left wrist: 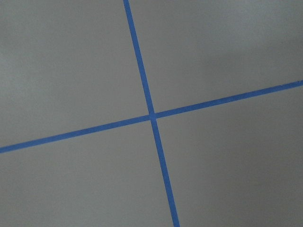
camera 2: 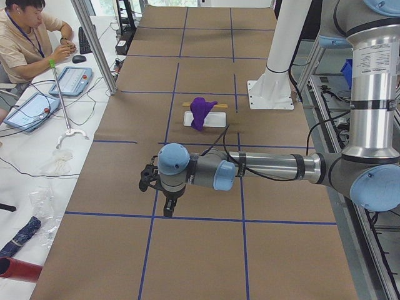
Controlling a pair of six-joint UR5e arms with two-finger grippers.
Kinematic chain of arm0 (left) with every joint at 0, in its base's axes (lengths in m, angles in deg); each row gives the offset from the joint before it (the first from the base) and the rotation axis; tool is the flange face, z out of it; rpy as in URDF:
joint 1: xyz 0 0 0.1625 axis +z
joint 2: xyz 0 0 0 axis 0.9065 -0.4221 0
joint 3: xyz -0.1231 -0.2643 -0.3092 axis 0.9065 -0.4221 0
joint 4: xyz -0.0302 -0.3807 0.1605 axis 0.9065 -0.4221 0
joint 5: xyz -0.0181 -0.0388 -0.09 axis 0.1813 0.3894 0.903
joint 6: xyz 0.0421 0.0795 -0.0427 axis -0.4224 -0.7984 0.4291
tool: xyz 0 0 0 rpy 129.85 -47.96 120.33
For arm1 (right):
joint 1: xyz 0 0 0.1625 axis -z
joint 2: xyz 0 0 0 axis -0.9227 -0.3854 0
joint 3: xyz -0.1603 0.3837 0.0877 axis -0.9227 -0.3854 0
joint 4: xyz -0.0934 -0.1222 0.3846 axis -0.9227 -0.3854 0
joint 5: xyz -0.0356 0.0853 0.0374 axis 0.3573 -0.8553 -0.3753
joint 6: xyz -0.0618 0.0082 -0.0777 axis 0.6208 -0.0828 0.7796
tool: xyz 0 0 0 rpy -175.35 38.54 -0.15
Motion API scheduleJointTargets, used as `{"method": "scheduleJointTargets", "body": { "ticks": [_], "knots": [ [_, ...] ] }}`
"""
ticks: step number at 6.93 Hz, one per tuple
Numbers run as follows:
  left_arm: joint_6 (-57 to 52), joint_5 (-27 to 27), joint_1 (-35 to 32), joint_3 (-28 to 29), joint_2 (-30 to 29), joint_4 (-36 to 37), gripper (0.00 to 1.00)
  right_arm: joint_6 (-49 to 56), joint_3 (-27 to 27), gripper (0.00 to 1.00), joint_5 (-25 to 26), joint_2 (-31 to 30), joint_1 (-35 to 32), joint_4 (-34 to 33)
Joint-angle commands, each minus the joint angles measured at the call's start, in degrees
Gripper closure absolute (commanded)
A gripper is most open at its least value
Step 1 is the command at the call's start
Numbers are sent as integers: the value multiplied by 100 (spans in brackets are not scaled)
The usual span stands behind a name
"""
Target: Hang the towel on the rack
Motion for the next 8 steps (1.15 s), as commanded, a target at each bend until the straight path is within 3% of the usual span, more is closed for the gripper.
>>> {"method": "scheduleJointTargets", "body": {
  "ticks": [1,4,8],
  "knots": [
    [462,52,10,-52,63,34,0,-565,-210,0,-96,-31,49,29],
    [447,52,19,-52,80,-45,0,-602,-975,0,-96,4,181,933],
    [403,78,54,-26,72,-142,0,-646,-871,0,-193,153,199,944]
  ]
}}
